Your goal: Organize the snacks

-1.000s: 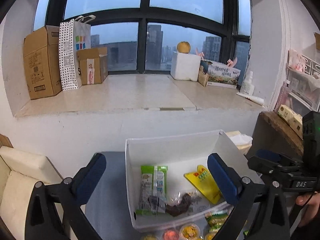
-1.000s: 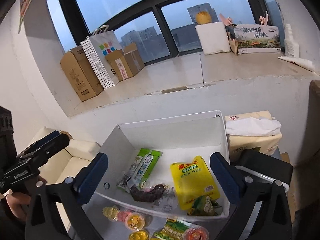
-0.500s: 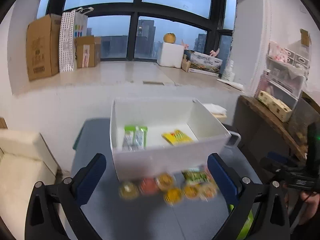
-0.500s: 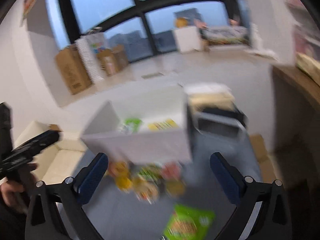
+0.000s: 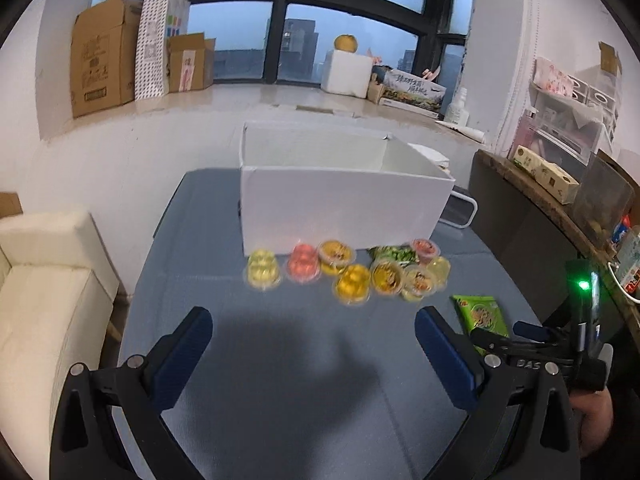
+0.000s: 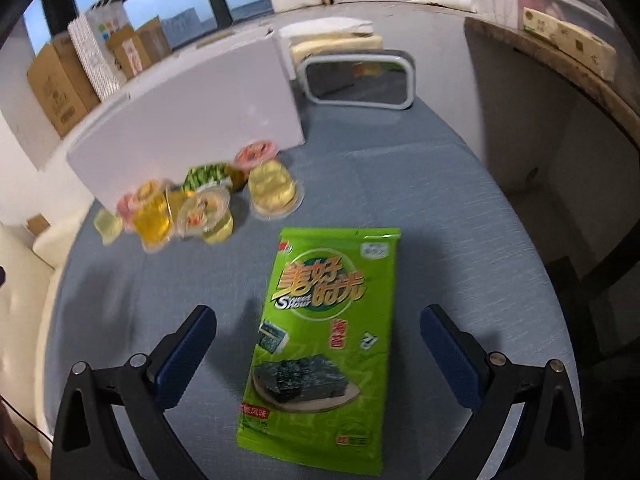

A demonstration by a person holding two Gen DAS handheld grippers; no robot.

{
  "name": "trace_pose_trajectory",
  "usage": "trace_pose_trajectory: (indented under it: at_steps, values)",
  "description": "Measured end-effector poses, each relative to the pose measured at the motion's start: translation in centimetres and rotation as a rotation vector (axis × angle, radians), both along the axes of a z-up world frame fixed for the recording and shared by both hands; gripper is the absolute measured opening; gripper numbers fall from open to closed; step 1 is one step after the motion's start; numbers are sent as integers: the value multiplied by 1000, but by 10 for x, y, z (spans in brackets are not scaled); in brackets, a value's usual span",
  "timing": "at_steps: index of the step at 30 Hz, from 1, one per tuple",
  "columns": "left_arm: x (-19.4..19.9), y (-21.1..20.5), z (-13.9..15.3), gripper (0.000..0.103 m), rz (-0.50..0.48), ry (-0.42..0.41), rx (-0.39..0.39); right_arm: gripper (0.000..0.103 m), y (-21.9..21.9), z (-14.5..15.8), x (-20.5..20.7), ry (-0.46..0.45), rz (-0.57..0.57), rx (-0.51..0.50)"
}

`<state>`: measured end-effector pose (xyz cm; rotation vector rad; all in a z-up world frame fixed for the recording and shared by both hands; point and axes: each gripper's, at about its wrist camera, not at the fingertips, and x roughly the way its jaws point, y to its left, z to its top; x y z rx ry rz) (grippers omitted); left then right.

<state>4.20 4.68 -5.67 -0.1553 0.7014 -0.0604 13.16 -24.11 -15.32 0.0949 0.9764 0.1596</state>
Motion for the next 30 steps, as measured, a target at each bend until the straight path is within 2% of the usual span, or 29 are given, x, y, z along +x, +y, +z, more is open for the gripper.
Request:
trace_pose_trajectory:
  at_steps: [3,7,9,10,18,23,25,28,30]
  values:
    - [-1,5,-5,103,12,11,2,103,2,-10,1,41,-13,-29]
    - [6,10,-14,103,19,28,-11,99,7,-11,-5,25,8,-66]
    - [10,12,-20,103,28,32,-7,73,13,-9,-11,-1,17,-110]
    - [15,14,-25,103,36,36,1,73,13,-7,-14,-16,13,-143]
    - [65,31,-43,103,46,44,13,72,8,0,-21,-72,54,-52]
    - [112,33,-66,103,42,94,117,72,11,6,-26,-133,92,-41]
    - [121,34,-73,102,41,109,123,72,11,8,-28,-140,95,-40]
    - [135,37,-87,94,49,143,111,72,10,9,-31,-143,91,-32]
    - [142,39,-89,82,42,157,90,72,9,8,-29,-142,88,-31]
